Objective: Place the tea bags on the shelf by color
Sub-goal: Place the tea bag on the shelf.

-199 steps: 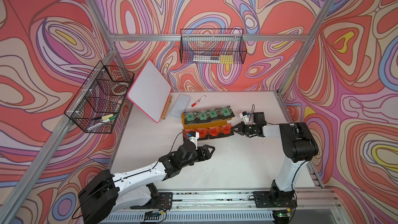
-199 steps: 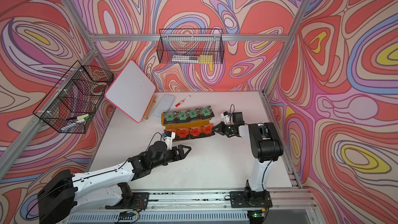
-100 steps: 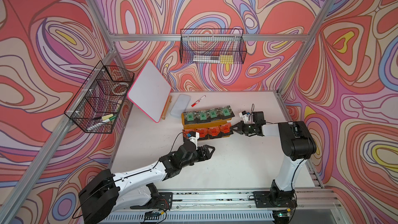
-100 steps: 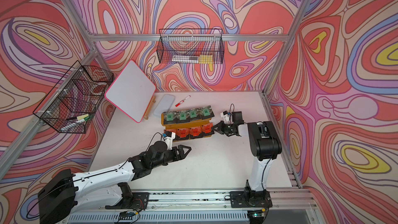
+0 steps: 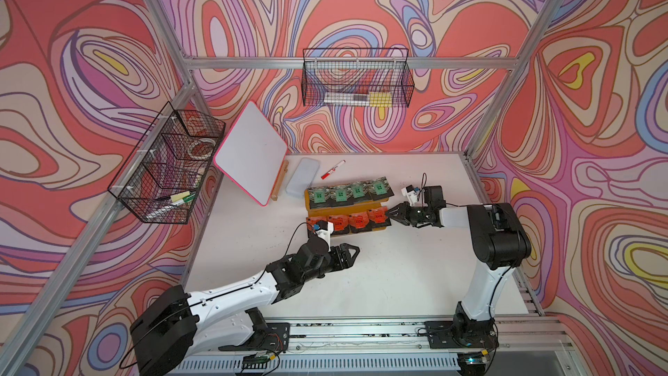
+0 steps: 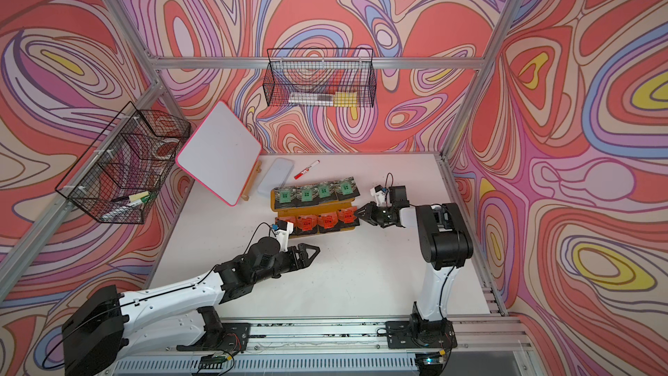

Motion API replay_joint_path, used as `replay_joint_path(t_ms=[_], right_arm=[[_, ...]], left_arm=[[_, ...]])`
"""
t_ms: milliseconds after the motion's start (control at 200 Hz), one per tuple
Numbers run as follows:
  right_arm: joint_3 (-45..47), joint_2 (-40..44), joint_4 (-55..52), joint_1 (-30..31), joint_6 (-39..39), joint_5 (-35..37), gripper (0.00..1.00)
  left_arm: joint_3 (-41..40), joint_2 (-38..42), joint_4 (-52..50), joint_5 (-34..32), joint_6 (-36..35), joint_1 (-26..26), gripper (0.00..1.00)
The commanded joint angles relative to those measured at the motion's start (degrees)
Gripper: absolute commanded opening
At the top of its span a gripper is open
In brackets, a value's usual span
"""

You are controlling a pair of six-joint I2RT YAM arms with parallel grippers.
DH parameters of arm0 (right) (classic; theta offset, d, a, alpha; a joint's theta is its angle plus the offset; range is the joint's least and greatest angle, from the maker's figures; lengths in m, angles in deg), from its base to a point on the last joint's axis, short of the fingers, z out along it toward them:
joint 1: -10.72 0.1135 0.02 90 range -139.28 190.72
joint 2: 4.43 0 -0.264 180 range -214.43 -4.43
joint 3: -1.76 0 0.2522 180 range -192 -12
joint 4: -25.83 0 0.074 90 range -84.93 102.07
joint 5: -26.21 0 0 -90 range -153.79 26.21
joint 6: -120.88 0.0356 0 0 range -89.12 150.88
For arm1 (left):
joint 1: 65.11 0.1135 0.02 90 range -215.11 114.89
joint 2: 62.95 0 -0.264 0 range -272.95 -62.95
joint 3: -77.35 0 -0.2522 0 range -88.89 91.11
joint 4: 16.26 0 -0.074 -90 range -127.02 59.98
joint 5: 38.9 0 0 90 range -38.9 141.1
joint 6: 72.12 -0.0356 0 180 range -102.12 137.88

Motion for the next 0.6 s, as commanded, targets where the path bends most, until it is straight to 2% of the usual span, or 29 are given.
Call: replay_joint_path(t_ms=[0,210,361,466,536,596], right_arm=[[-0.7,1.0,-2.3,-0.2,-1.7,2.2,0.29],[0.0,4.3,-5.2,-0.2,-3.1,6.3,0.35],[1.4,7.9,-7.3,-0.2,-3.7,10.3,0.39],[3.4,12.2,-9.0,-0.3,-3.9,14.9,0.42],[5.1,15.4,-10.4,-0.2,-4.0,18.4,0.50],[6.6,18.4,-11.2,-0.3,-4.1,20.9,0.64]], left_arm=[[0.2,2.2,-2.9,-1.8,-1.9,0.2,0.72],[1.4,6.1,-9.4,-4.5,-4.3,0.2,0.77],[3.2,9.6,-16.7,-8.9,-7.8,0.2,0.88],[5.6,12.6,-23.5,-14.7,-12.2,0.2,0.97],[6.3,15.0,-27.5,-19.1,-16.7,0.2,0.99],[6.3,17.5,-29.3,-21.7,-22.5,0.3,0.99]])
